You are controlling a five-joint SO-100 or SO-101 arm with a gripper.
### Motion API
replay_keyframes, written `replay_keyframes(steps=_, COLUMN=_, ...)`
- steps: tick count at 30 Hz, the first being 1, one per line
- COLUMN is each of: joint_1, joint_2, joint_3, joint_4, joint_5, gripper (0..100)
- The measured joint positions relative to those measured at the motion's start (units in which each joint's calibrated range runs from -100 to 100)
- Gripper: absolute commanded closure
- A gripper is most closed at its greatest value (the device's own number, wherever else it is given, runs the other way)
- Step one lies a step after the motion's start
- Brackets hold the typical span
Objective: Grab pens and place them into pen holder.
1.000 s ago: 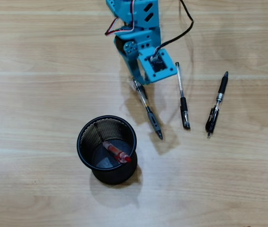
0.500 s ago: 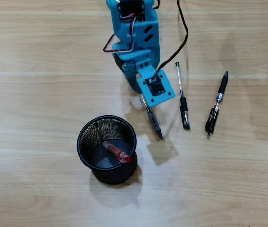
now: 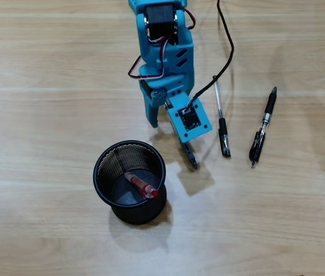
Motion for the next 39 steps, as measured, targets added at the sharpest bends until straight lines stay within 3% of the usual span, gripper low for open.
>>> replay_keyframes(steps=39, joint_1=-4.06, joint_2=15.1, joint_3=-9.76, joint_4=2.94, joint_5=-1.56, gripper=86)
